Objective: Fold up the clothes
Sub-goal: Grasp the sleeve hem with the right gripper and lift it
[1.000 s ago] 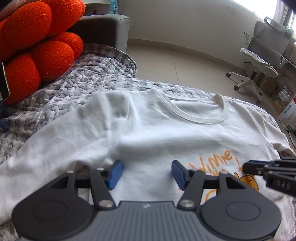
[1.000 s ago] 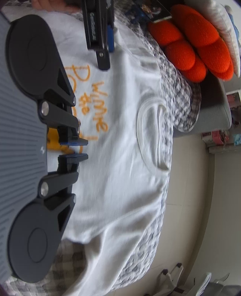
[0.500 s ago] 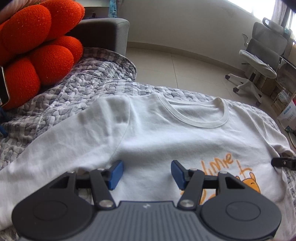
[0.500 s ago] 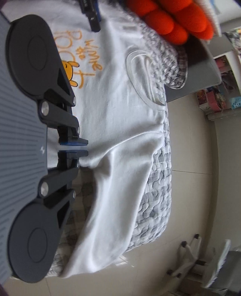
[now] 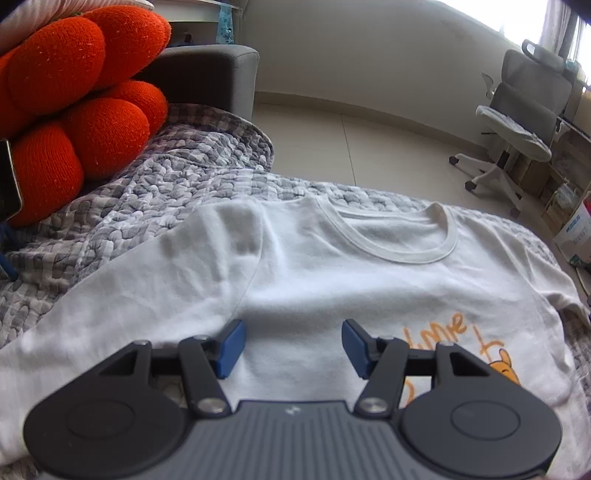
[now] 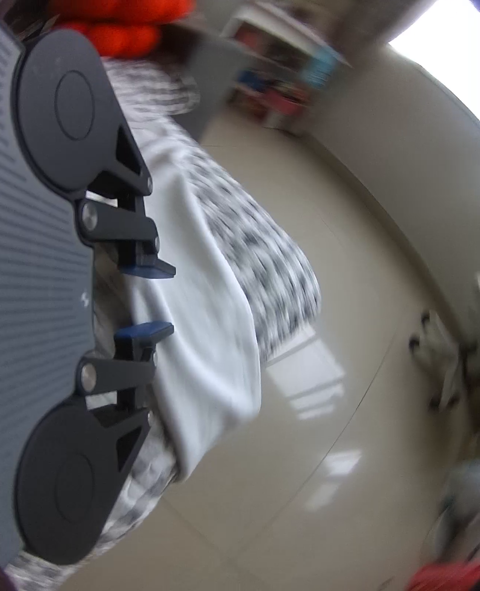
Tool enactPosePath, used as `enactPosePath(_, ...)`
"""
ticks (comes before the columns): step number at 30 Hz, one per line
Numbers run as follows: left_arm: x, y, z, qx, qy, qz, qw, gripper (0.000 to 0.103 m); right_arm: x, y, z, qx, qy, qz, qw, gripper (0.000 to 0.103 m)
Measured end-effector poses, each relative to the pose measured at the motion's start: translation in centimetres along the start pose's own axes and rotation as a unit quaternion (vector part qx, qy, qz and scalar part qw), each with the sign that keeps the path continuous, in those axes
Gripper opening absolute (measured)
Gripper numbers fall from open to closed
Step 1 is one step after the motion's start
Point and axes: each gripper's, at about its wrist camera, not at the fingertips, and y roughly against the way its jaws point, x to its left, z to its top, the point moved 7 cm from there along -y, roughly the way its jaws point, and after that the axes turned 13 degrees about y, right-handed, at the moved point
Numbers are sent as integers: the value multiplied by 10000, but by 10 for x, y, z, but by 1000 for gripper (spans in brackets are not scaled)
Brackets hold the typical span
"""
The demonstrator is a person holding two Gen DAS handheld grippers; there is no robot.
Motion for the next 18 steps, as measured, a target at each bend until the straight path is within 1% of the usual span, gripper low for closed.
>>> enactPosePath(2,-1,1,0,-24,-5,-58,10000,60,-10,1,1,17,-346,115,9993,33)
enactPosePath(4,-2,-1,-2,2,-51,-31,10000,60,-16,2,1,40,-594,175,9981,36)
enactPosePath(8,-3,-3,-5,17,-123,44,9999,60,-26,5,-1,88,-867,58,9962,36)
enactPosePath(10,-4,-2,-6,23,-126,28,9999,60,-29,8,-3,148,-1008,76,9948,40)
enactPosePath(11,-5,-2,-7,43,-137,2,9999,60,-29,8,-5,174,-1057,85,9942,43)
enactPosePath(12,-7,-3,-8,61,-168,-1,9998,60,-29,7,-5,197,-1092,94,9938,45)
enactPosePath(14,-10,-5,-10,80,-249,20,9997,61,-28,5,-6,224,-1122,94,9934,45)
enactPosePath(18,-14,-6,-13,67,-381,74,9992,62,-22,7,-5,204,-953,56,9952,47)
